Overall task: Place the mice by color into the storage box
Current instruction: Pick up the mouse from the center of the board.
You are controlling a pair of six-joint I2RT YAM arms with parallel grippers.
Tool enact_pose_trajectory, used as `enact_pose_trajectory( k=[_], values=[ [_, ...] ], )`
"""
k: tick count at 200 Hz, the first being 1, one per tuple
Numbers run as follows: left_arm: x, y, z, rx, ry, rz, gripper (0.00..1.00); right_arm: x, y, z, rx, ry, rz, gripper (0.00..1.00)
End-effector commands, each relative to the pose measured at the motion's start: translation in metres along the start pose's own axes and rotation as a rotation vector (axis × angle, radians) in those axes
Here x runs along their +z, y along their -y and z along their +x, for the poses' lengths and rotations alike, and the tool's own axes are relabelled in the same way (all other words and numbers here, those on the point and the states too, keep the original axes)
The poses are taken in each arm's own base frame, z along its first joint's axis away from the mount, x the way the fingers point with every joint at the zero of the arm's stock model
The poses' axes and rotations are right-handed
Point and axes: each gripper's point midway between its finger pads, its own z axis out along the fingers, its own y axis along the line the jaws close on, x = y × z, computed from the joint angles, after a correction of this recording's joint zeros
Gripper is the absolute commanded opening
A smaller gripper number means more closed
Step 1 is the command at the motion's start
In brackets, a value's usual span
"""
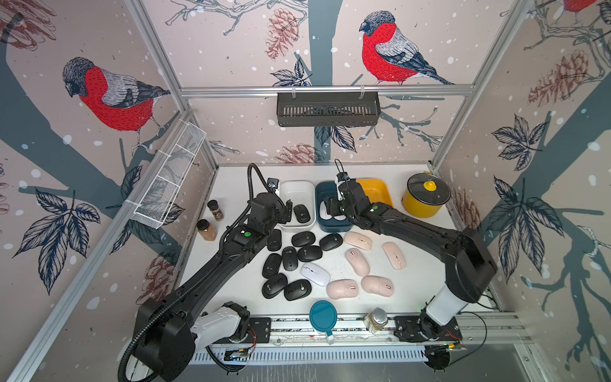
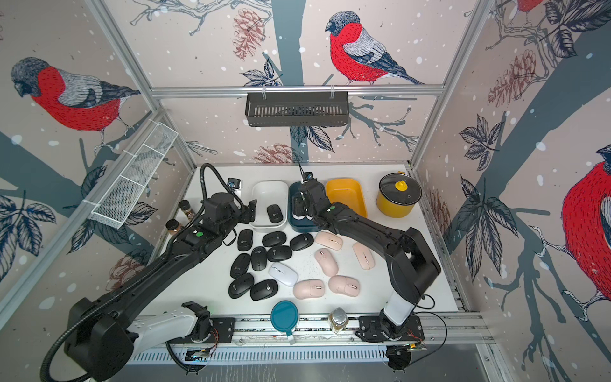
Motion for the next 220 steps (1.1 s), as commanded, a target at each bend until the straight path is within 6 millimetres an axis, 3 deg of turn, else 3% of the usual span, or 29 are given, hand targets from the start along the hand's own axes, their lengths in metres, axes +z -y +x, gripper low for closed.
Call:
enact_pose_trajectory(
  k=[1,58,113,169,220],
  values=[
    [0.003,-0.001,-0.006,0.009,0.031,-0.013,0.81,-0.019,-0.031,0.013,-0.154,0.021,-0.129,0.69],
    [0.006,0.000,-0.005,0.000,0.021,-0.012,0.80,-0.049,-0.064,0.080,-0.262,-0.069,-0.273,0.70],
    [0.003,0.000,-0.007,0.002,0.032,-0.008,0.80,-0.048,-0.097,0.144,-0.351,-0.198,-0.366,0.71],
    [0.000,-0.001,-0.009,-0.003,0.042,-0.006,0.80,-0.039,-0.112,0.189,-0.471,-0.297,-0.368,0.72],
    [-0.001,0.000,-0.009,-0.010,0.038,-0.003,0.80,-0.032,-0.115,0.211,-0.491,-0.343,-0.367,0.72]
  ],
)
